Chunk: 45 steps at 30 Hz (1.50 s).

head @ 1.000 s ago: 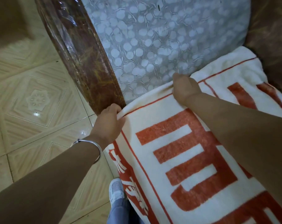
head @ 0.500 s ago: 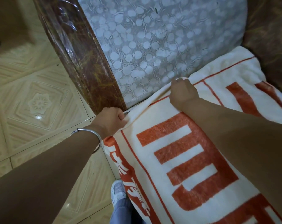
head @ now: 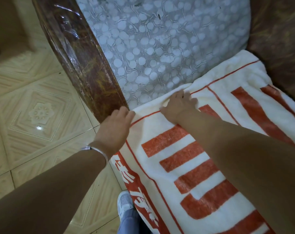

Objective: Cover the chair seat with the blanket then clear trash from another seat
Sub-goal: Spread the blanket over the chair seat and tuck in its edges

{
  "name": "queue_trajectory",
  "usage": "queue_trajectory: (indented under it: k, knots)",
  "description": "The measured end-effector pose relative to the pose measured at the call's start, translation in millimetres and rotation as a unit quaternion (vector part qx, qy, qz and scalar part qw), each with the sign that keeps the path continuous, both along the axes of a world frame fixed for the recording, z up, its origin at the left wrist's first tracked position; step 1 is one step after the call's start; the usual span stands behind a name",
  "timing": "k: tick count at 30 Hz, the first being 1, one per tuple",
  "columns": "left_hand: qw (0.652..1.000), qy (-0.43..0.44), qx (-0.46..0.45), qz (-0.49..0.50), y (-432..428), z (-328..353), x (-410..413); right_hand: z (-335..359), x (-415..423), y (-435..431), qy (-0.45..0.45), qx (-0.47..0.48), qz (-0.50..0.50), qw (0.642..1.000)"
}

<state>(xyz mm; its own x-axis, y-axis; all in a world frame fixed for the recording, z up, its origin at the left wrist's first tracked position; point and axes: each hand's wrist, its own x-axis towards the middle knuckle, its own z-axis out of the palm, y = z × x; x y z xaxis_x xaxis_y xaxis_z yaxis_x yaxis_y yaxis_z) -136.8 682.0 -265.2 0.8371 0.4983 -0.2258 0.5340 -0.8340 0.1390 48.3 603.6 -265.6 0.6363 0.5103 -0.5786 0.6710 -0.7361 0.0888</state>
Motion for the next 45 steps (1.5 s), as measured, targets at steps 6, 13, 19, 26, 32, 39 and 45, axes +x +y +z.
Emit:
queue_trajectory:
  k: [6,13,19,26,32,39,45]
  knots:
    - [0.997,0.049,0.048,-0.021,-16,-5,2,0,17,-10,0.103,0.008,-0.014,0.995]
    - [0.988,0.092,-0.105,-0.065,-60,-4,47,-5,32,-67,-0.088,0.121,-0.061,0.987]
    - [0.99,0.012,-0.028,-0.139,-83,-9,106,-9,84,-82,0.069,0.068,-0.063,0.993]
    - [0.989,0.104,-0.06,-0.092,-117,-33,190,-11,102,-145,-0.137,0.232,-0.111,0.957]
    - [0.987,0.009,-0.015,-0.161,-124,-36,262,-43,143,-189,-0.095,0.148,-0.158,0.972]
    - [0.989,0.106,-0.022,-0.103,-126,-51,323,-55,166,-188,-0.04,0.184,-0.171,0.967]
    - [0.986,0.126,-0.006,-0.109,-121,-57,329,-28,139,-211,-0.011,0.188,-0.141,0.972]
